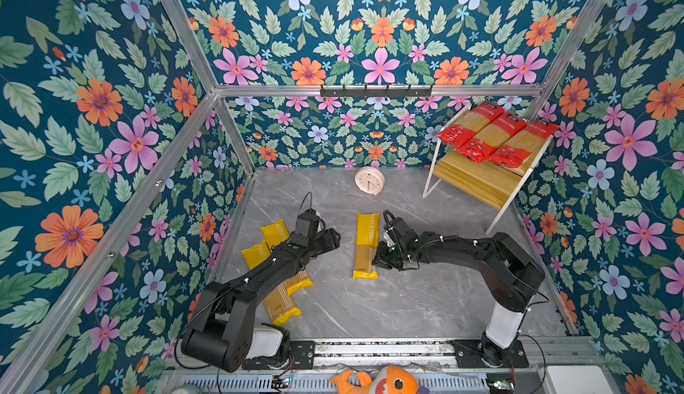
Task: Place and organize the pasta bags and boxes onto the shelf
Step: 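Move both grippers to a yellow PASTATIME pack lying on the table, then grasp the yellow pack's top end with the right gripper while the left gripper holds it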
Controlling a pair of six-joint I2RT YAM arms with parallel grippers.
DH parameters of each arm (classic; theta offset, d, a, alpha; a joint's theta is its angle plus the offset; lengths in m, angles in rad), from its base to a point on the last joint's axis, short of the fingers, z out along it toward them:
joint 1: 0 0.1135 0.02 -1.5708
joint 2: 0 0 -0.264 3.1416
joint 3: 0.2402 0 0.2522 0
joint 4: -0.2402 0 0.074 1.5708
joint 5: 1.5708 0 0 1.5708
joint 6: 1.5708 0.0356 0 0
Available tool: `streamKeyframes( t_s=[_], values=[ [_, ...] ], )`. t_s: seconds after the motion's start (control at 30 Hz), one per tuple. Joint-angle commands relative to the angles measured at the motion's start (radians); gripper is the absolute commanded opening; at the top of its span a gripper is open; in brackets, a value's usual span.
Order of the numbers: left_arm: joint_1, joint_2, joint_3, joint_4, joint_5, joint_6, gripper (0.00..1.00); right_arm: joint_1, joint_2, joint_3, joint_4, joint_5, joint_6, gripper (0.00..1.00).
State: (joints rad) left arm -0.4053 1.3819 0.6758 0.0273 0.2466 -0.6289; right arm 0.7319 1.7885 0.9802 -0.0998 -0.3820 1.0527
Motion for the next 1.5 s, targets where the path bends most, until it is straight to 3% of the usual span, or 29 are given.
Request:
streamKeyframes(
  t_s=[0.0,0.13,0.37,1.0,1.33,1.47],
  values=[
    [-0.039,0.036,0.005,0.129,0.023,-0.037,0.65,0.001,-0.056,-0.045,-0.026,-0.012,0.071,0.17],
    [-0.068,0.067,-0.006,0.195,0.088,-0.025,0.65,-0.072,-0.184,-0.086,-0.063,0.051,0.042,0.32],
    [-0.078,0.125,-0.030,0.274,0.163,-0.004,0.63,-0.211,-0.146,-0.034,0.011,0.003,-0.018,0.37],
    [-0.122,0.256,-0.066,0.424,0.196,-0.074,0.54,-0.199,0.176,0.173,0.105,-0.039,-0.100,0.45],
    [-0.122,0.286,-0.065,0.445,0.204,-0.069,0.38,-0.192,0.179,0.129,0.250,-0.087,-0.161,0.20],
    [-0.115,0.276,-0.064,0.428,0.212,-0.050,0.37,-0.190,0.153,0.097,0.321,-0.097,-0.168,0.10]
  ],
)
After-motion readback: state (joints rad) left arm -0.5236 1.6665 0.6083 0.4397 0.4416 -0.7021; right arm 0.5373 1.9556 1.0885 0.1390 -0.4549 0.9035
